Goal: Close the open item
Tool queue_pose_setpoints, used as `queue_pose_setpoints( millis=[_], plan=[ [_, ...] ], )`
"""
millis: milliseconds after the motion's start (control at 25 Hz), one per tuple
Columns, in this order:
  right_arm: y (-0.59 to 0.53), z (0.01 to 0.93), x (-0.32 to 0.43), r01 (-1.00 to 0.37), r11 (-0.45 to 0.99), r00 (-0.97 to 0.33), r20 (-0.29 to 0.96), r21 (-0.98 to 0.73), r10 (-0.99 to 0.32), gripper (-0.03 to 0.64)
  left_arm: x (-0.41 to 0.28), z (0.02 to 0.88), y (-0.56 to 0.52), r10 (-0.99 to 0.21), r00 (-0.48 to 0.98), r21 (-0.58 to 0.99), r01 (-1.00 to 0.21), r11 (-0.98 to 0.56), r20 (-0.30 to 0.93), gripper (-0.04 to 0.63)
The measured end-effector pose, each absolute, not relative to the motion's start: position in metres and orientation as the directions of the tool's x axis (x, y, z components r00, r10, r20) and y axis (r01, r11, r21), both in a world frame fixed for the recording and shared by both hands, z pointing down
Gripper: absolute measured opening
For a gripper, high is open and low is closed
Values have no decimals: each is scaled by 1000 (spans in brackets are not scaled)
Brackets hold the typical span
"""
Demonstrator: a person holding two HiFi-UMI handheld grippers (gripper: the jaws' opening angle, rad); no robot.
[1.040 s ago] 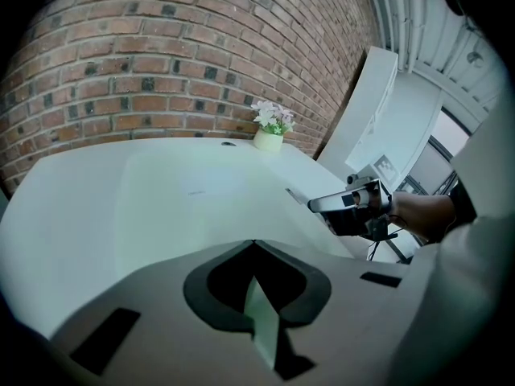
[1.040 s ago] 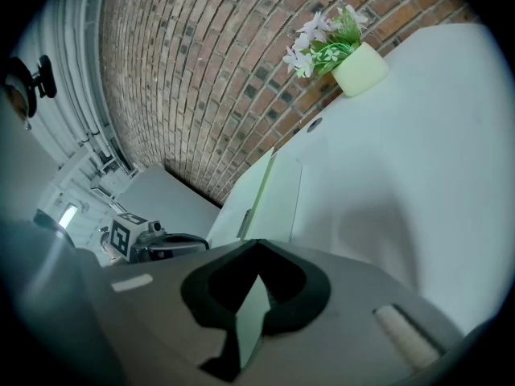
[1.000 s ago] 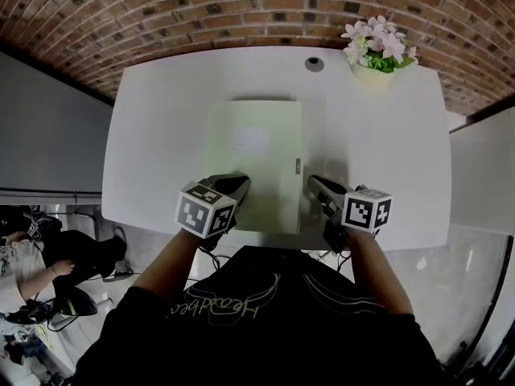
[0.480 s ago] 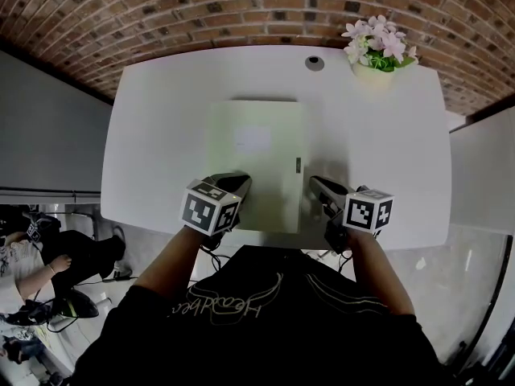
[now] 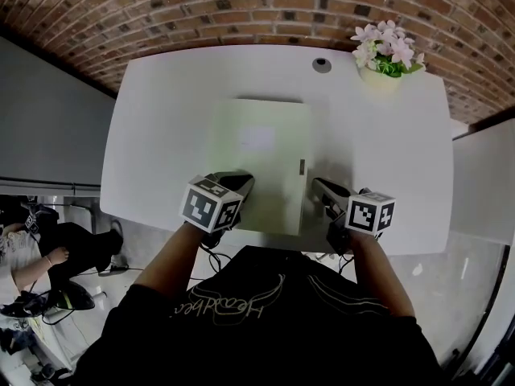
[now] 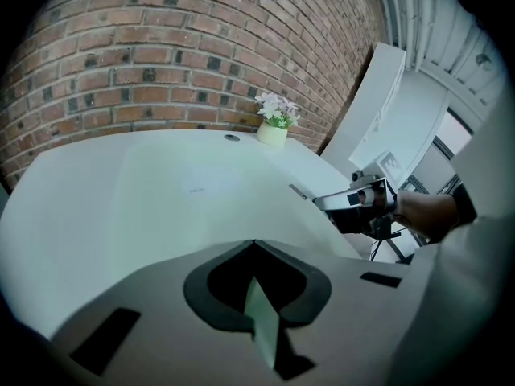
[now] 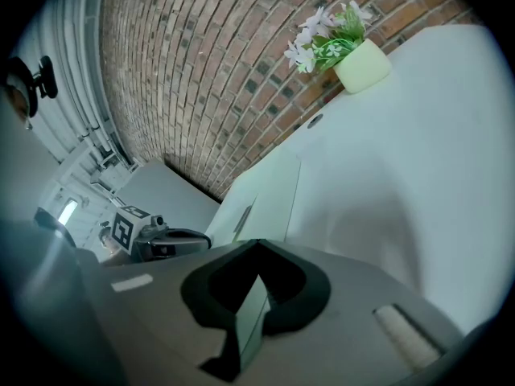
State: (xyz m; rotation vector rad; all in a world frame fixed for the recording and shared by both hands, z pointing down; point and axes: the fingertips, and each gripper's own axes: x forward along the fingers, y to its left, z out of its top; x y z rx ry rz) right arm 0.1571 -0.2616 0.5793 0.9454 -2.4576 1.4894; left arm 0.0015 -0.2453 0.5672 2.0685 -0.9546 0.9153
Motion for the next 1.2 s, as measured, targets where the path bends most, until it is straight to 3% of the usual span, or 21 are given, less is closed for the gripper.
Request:
queue_pose_setpoints(
  millis=[480,920,1200],
  plan=[
    [-269,575,170,-574,331,-790,400,-749,-465,3,1,559,-247,-328,524,330,-804,-494,786,2],
    [-265,533,179,-636,524,-770,429,-566,-471,3,4,533,-242,-396,575,375,-795,-477,716,2],
    [-230,493,164,-588,663,-804,418,-463,-423,3,8,492,-216,-451,641,401,-754,-520,620,2]
  ],
)
